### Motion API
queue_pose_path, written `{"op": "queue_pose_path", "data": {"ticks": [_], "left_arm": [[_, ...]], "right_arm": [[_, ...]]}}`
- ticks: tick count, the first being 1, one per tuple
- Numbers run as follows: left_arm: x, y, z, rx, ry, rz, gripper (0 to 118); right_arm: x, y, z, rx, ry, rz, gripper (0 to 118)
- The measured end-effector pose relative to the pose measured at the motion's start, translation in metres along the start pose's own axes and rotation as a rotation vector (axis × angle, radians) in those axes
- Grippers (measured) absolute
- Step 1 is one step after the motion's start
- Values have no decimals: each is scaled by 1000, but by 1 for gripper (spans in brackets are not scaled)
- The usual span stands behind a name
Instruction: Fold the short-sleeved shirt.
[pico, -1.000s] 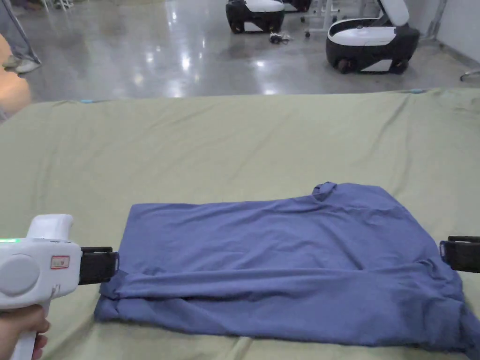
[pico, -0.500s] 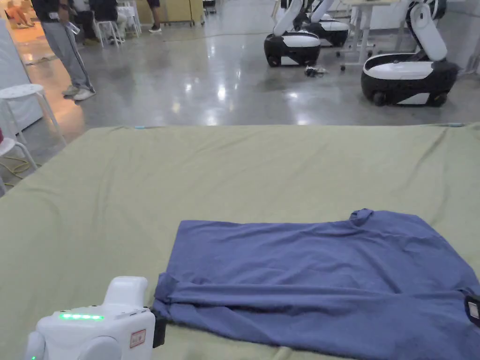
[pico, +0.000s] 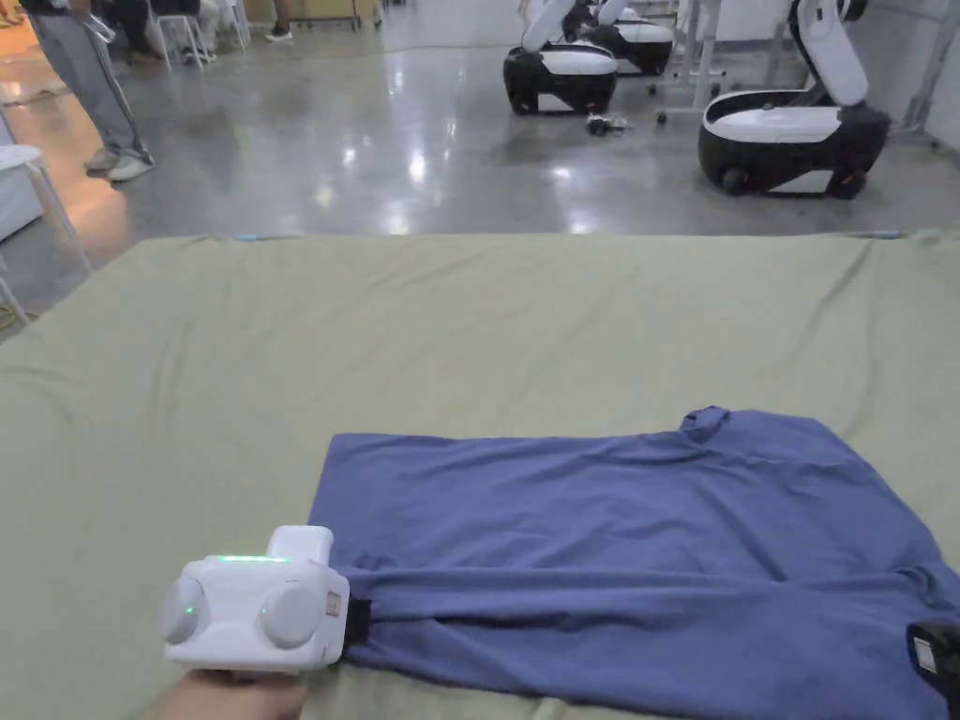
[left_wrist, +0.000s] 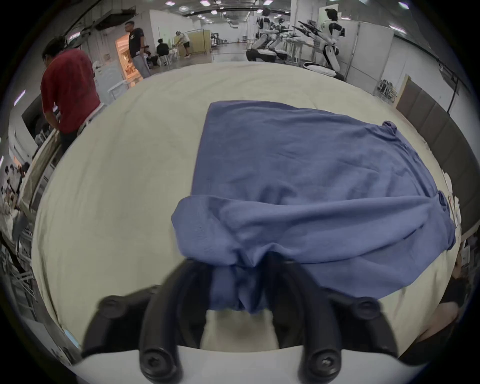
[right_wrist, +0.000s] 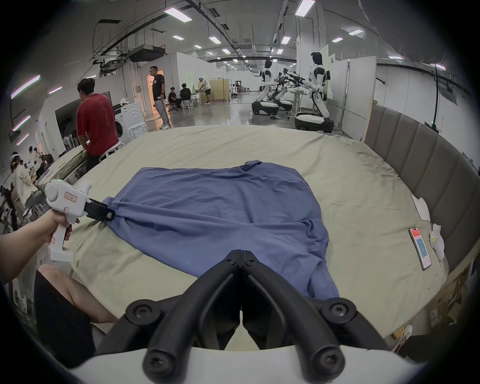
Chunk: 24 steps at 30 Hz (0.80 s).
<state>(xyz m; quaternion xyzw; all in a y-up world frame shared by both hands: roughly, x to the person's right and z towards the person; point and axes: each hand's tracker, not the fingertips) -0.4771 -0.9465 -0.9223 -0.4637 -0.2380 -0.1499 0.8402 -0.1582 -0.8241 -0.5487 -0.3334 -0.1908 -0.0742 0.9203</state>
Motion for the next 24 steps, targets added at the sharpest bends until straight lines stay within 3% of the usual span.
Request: {"op": "queue_pose_path", "data": {"ticks": [1, 2, 6, 11, 12, 13, 14, 15, 20, 21, 22, 24], "left_arm": [[2, 1, 2, 8, -1, -26, 10], [4, -1, 8, 6, -79, -18, 4], [3, -2, 20, 2, -61, -41, 4], [-22, 4, 53, 61, -140, 65, 4], [-24, 5, 57, 65, -147, 70, 4], [-25, 6, 61, 64, -152, 70, 4], [-30, 8, 60, 66, -157, 67, 4], [-29, 9, 63, 69, -158, 59, 4], [-14, 4, 71, 76, -140, 20, 4], [-13, 4, 71, 72, -138, 19, 4], [-16, 4, 68, 70, -135, 18, 4], [-17, 3, 65, 59, -130, 17, 4]], "right_arm": [[3, 0, -1, -4, -2, -4, 1], [7, 0, -4, -11, -5, -12, 1], [24, -1, -13, -34, -15, -48, 1], [67, -4, -32, -103, -37, -68, 3], [77, -7, -38, -121, -45, -74, 16], [88, -8, -47, -153, -50, -79, 43], [98, -9, -56, -189, -42, -93, 80], [108, -11, -67, -233, -44, -119, 95], [129, -25, -111, -321, -85, -180, 91], [129, -29, -120, -369, -81, -196, 85], [128, -34, -125, -403, -76, -191, 70], [119, -42, -127, -444, -55, -177, 64]]}}
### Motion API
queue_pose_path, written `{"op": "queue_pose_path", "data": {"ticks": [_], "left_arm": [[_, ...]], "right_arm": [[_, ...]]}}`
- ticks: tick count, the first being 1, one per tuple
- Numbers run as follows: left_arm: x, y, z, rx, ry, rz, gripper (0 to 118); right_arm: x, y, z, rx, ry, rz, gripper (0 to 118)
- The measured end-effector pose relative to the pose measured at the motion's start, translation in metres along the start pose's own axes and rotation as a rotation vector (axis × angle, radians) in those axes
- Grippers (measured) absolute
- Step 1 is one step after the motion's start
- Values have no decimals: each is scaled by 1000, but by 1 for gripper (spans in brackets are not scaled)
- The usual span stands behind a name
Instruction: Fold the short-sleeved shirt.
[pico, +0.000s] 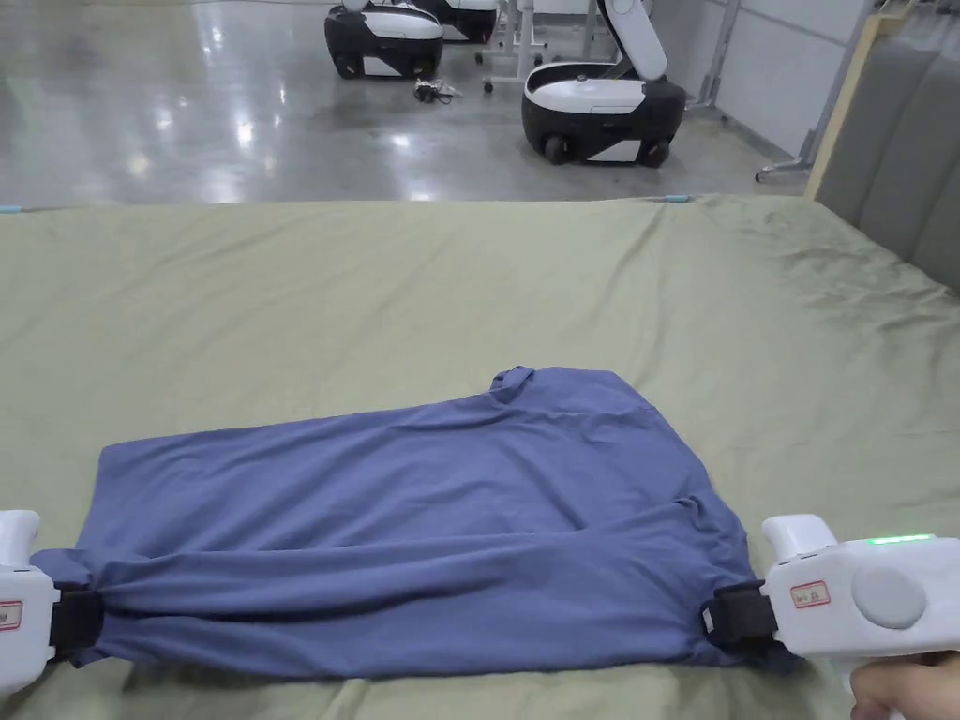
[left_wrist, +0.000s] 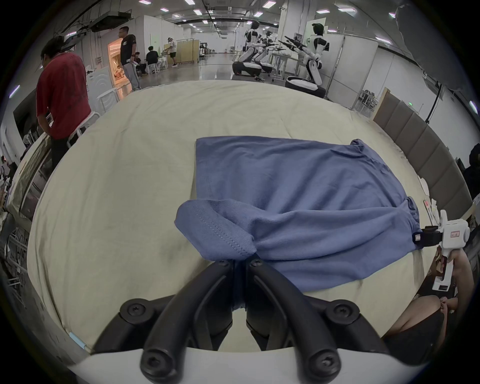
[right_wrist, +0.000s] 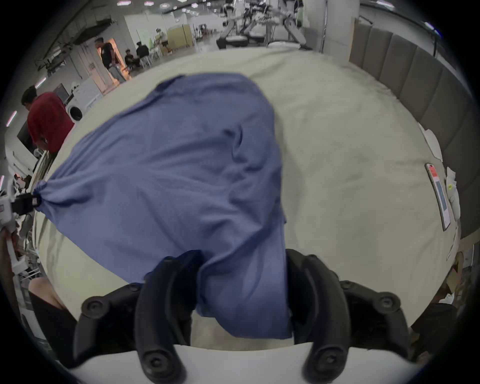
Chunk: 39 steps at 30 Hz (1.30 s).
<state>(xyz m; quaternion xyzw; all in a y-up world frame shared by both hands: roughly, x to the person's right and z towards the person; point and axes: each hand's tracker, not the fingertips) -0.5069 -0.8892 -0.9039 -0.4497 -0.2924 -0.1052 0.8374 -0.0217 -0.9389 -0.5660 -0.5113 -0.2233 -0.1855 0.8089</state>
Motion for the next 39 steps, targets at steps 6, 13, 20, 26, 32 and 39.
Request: {"op": "queue_pose_path", "data": {"ticks": [6, 13, 20, 26, 32, 39], "left_arm": [[-4, -7, 2, -19, -15, 7, 4], [-17, -22, 47, -16, -63, 36, 4], [-27, -76, 82, -130, -79, 13, 4], [-14, -104, 68, -217, -22, 4, 51], [-24, -86, 109, -13, 19, 8, 95], [-16, -37, 164, 305, 127, -57, 3]], "right_arm": [[-4, -5, 15, 77, 27, -46, 7], [-10, -23, 79, 118, 83, 27, 7], [-22, -79, 102, 20, 81, 166, 7], [-28, -90, 90, -13, 19, 159, 10], [-32, -83, 124, 171, -92, 149, 67], [-64, -37, 178, 514, -79, 194, 2]]}}
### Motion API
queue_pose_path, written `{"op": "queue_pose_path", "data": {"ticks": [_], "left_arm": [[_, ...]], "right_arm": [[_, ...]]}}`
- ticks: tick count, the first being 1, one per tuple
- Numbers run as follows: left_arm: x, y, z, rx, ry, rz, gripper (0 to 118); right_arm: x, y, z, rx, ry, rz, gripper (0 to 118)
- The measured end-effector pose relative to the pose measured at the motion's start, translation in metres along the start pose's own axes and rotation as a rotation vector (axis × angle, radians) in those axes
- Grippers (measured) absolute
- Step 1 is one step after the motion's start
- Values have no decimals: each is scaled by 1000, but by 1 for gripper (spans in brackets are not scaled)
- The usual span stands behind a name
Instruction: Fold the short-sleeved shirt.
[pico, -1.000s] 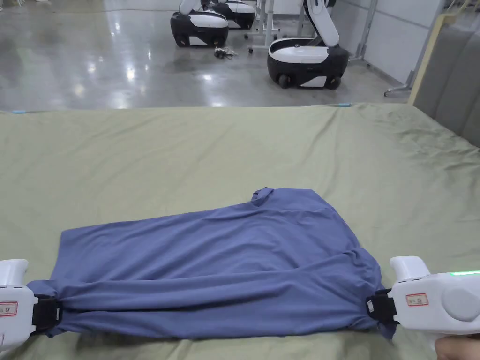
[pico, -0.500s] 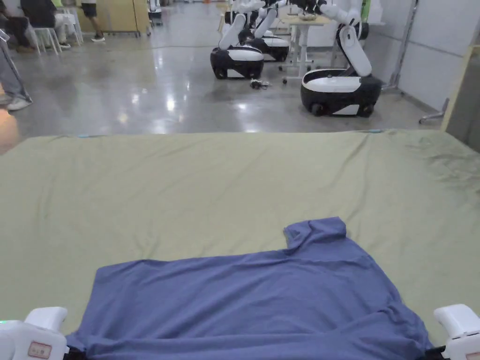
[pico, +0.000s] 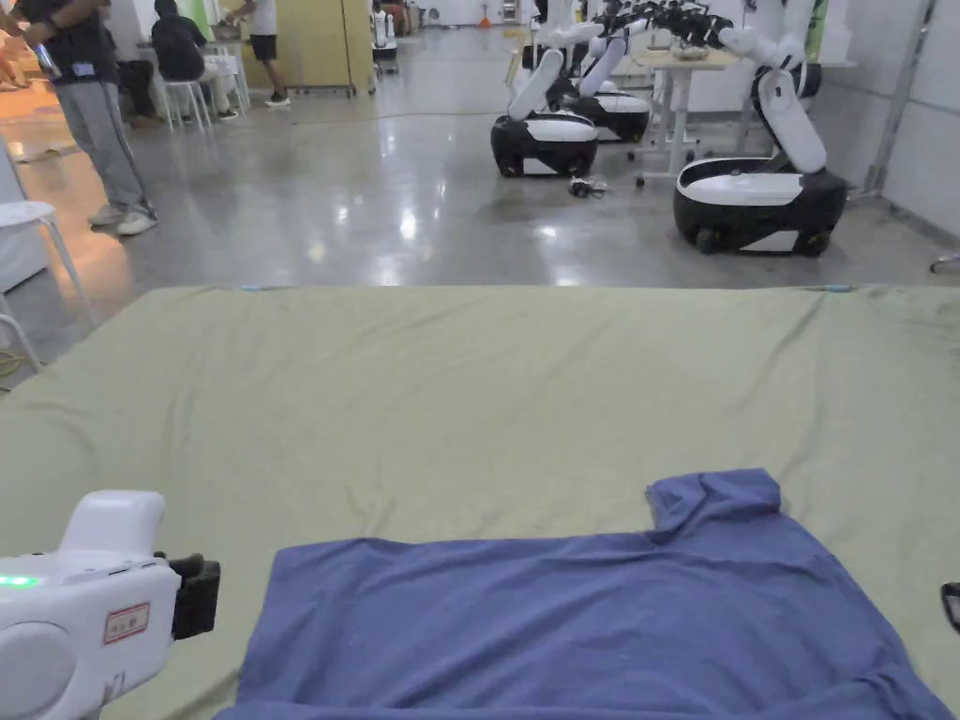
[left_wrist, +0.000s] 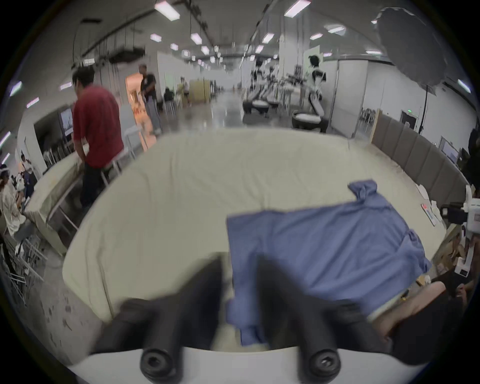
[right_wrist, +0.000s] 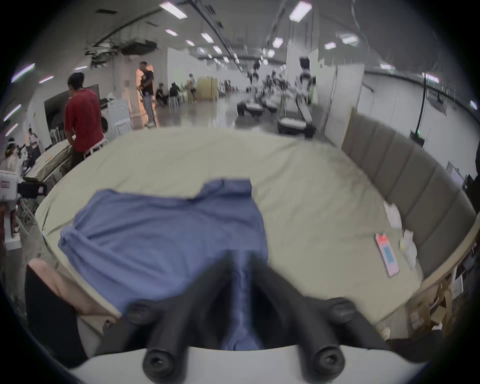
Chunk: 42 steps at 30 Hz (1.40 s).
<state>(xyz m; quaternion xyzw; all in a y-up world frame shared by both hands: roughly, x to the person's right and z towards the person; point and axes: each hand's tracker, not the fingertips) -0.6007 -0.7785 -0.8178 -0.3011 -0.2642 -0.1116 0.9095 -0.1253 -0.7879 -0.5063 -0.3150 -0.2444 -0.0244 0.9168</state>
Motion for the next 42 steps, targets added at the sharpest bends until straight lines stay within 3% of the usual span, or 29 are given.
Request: {"op": "queue_pose_path", "data": {"ticks": [1, 4, 9, 10, 12, 13, 16, 20, 22, 23, 25, 26, 30, 31, 34, 35, 40, 42], "left_arm": [[1, 6, -1, 31, 22, 22, 0], [-3, 26, -34, -17, -76, 7, 0], [-11, 41, -137, -142, -125, 109, 0], [-14, 39, -164, -156, -148, 153, 9], [-16, 36, -211, -240, -103, 155, 71], [-17, 34, -229, -275, -89, 155, 86], [-22, 25, -276, -332, -34, 180, 90], [-29, 4, -318, -449, -7, 229, 74], [-19, 1, -309, -353, 43, 132, 72], [2, 0, -294, -360, 48, 77, 65], [13, 0, -284, -343, 34, 22, 33], [16, -1, -281, -344, 8, -2, 2], [18, 3, -263, -313, 3, -75, 1], [19, 10, -249, -290, -11, -52, 1], [8, 18, -230, -246, -55, 44, 1], [3, 21, -226, -243, -66, 64, 1], [7, 27, -209, -243, -71, 23, 1], [5, 25, -209, -253, -77, 33, 1]], "right_arm": [[-12, 11, 3, 33, -56, 1, 0], [-27, 33, -10, 38, 1, 13, 0], [-49, 52, -45, 26, 56, -12, 0], [-54, 54, -53, 18, 70, -6, 0], [-63, 57, -65, -5, 96, 4, 0], [-62, 57, -71, -12, 106, 3, 0], [-65, 60, -83, -29, 121, 13, 0], [-56, 64, -102, -64, 121, 22, 0], [-50, 65, -113, -82, 103, 27, 0], [-47, 65, -120, -90, 96, 24, 0], [-41, 67, -139, -116, 102, 11, 0], [-39, 69, -150, -132, 101, 3, 0], [-19, 71, -212, -205, 87, -54, 1], [-15, 72, -223, -207, 66, -73, 6], [-1, 76, -265, -286, 95, -139, 96], [5, 75, -282, -342, 97, -159, 108], [23, 58, -340, -475, -26, -148, 100], [23, 48, -346, -505, -15, -153, 67]]}}
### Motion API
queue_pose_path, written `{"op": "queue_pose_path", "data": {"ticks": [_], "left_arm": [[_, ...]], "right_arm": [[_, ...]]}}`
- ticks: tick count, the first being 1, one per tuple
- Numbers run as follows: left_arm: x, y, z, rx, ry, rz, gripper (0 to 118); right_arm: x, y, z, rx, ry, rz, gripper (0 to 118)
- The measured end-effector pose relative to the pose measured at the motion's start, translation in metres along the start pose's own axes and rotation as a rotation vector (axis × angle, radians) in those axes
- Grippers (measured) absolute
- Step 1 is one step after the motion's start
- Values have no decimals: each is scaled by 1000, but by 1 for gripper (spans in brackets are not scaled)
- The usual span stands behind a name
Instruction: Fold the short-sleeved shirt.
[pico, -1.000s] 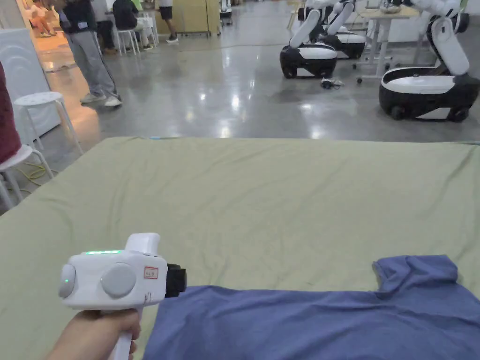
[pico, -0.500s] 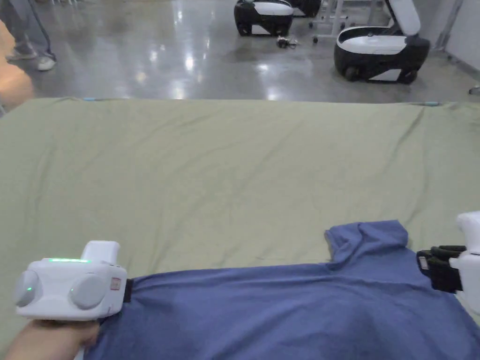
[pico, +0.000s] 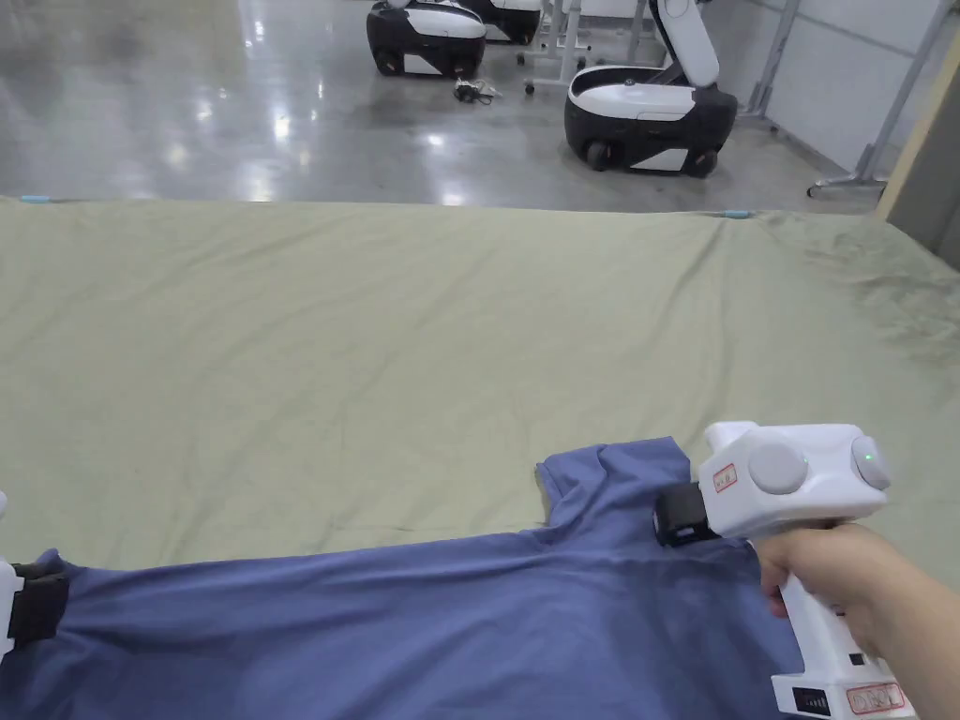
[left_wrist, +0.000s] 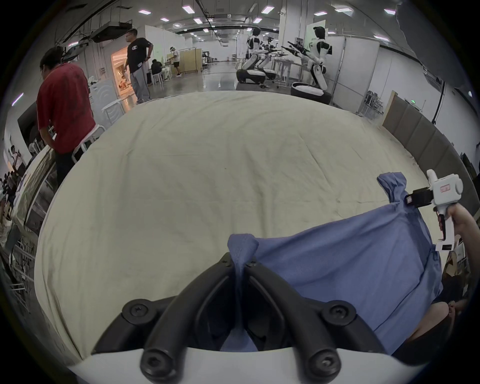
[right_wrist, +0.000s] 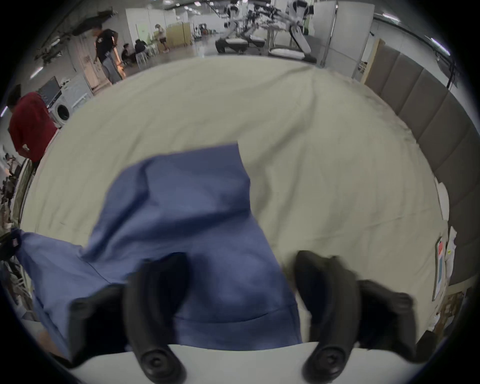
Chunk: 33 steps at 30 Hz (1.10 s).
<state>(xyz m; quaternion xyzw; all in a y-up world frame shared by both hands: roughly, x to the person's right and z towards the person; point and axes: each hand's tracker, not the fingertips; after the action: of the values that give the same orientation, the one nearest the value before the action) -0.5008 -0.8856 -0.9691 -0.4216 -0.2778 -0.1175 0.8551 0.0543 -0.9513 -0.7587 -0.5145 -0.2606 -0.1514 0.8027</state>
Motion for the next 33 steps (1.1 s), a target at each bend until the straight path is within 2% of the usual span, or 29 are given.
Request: {"op": "queue_pose_path", "data": {"ticks": [1, 2, 3, 4, 5, 7, 10, 15, 20, 23, 26, 31, 33], "left_arm": [[3, 0, 3, -6, -3, 7, 1], [2, -3, 3, -13, -8, 20, 1], [2, -4, 4, -18, -10, 24, 1], [3, -6, 4, -22, -10, 23, 1], [6, -5, 6, -28, -13, 18, 1], [9, -7, 10, -30, -12, 11, 1], [18, -7, 32, -12, -31, 21, 1], [0, -9, 67, 22, -71, 38, 1], [-15, -37, 118, 47, -120, 15, 1], [-22, -65, 137, 16, -142, 5, 1], [-31, -95, 141, -26, -154, 5, 1], [-31, -141, 136, -103, -156, -2, 1], [-30, -156, 131, -118, -148, -17, 1]], "right_arm": [[1, -3, -2, -41, 44, -33, 64], [0, -6, 6, 20, 30, -60, 46], [-2, -5, 7, 1, 44, -33, 20], [-3, -6, 10, -5, 35, -10, 0], [-2, -6, 14, -1, 38, 8, 0], [-6, -15, 39, 68, 29, -10, 0], [2, -22, 68, 131, 103, -61, 0], [4, -49, 143, 208, 115, 34, 0], [15, -106, 217, 274, 134, 113, 0], [12, -149, 248, 260, 149, 140, 0], [9, -191, 250, 211, 122, 196, 0], [15, -238, 228, 154, 111, 185, 0], [11, -255, 218, 127, 54, 225, 0]]}}
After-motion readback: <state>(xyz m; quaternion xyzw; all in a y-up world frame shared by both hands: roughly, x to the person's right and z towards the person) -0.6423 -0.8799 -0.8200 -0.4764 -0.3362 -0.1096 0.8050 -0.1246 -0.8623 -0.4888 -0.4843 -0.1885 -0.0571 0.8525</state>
